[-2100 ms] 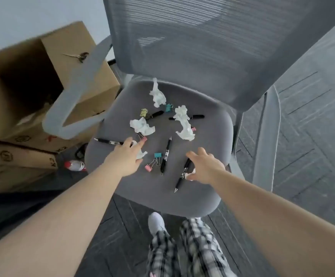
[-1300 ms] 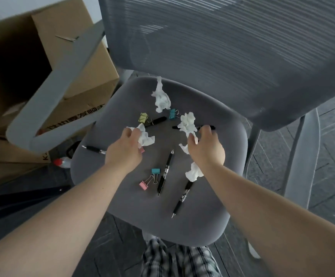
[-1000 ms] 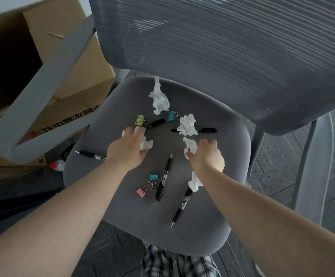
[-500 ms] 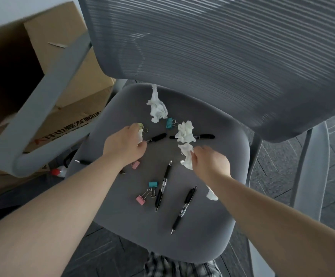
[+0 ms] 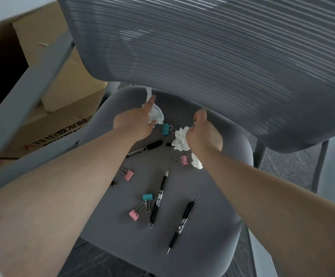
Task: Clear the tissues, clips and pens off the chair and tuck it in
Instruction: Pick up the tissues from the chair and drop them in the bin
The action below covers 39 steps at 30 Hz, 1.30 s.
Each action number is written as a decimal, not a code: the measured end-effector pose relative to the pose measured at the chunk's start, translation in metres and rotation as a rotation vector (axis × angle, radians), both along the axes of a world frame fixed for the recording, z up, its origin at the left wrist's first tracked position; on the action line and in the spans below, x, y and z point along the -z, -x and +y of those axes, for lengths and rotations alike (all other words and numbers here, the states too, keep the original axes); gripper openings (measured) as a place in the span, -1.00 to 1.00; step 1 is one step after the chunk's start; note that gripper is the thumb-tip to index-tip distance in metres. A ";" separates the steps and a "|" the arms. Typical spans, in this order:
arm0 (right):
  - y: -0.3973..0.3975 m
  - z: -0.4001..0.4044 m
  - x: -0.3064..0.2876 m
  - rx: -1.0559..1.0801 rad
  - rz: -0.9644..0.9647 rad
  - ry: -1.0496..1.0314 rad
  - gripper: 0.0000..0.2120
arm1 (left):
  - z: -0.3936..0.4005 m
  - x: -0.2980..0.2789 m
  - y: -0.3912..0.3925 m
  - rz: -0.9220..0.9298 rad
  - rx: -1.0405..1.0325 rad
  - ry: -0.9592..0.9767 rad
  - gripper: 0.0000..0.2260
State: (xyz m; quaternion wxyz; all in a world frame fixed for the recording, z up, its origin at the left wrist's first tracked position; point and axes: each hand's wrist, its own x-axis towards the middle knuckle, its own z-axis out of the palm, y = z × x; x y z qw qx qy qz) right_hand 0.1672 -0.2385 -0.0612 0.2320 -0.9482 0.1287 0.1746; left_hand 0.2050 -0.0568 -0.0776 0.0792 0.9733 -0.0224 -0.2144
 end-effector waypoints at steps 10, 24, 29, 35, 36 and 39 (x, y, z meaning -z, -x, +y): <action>0.013 0.011 0.029 -0.105 0.197 0.011 -0.63 | -0.009 0.014 0.008 -0.034 -0.012 -0.039 -0.64; 0.015 0.011 -0.027 -0.194 -0.002 -0.021 -0.88 | 0.023 -0.053 0.053 -0.042 -0.120 0.058 -0.68; 0.029 0.036 -0.051 -0.385 0.018 -0.009 -0.90 | 0.042 -0.071 0.100 -0.034 -0.175 0.060 -0.73; 0.071 0.074 -0.077 -0.579 0.052 -0.030 -0.83 | 0.065 -0.091 0.190 -0.048 -0.352 0.045 -0.74; 0.082 0.079 -0.082 -0.606 0.061 -0.032 -0.82 | 0.069 -0.094 0.209 -0.046 -0.382 0.056 -0.74; 0.122 0.096 -0.098 -0.682 0.084 -0.028 -0.87 | 0.081 -0.105 0.275 -0.032 -0.484 0.059 -0.73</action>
